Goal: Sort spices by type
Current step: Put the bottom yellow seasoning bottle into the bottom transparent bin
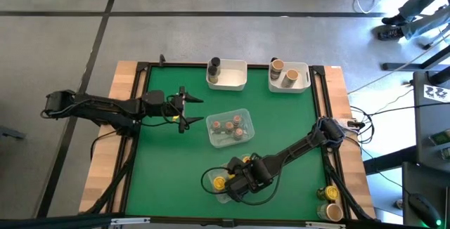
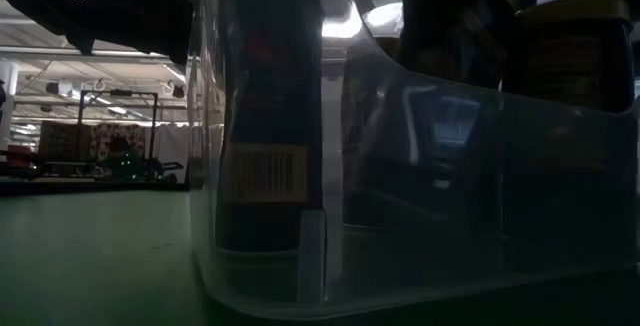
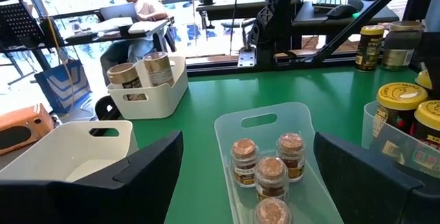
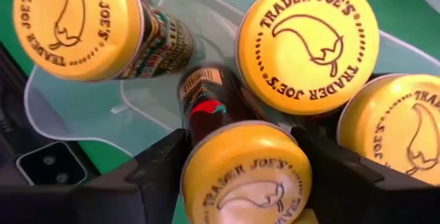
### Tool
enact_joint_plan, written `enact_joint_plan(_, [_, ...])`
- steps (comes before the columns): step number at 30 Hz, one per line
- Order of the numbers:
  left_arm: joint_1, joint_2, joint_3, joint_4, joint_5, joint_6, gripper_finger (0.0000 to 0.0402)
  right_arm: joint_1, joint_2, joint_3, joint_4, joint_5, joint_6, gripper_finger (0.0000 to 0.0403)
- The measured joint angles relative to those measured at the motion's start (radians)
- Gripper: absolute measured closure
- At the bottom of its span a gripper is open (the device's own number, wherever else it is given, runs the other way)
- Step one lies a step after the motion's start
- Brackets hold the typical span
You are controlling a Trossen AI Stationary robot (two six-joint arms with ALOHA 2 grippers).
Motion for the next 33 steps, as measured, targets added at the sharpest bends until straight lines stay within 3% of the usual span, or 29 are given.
enact_joint_plan(29, [0.0,0.0,0.0,-0.007,0.0,-0.003,0.0088,-0.012,-0.001,0.001,0.003,0.013,0.051,0.0139])
enact_joint_plan(33, [0.0,0.0,0.0,-0.006,0.0,-0.003,0.0088,-0.012,-0.012,0.004,0.006,-0.036,0.022,0.0139])
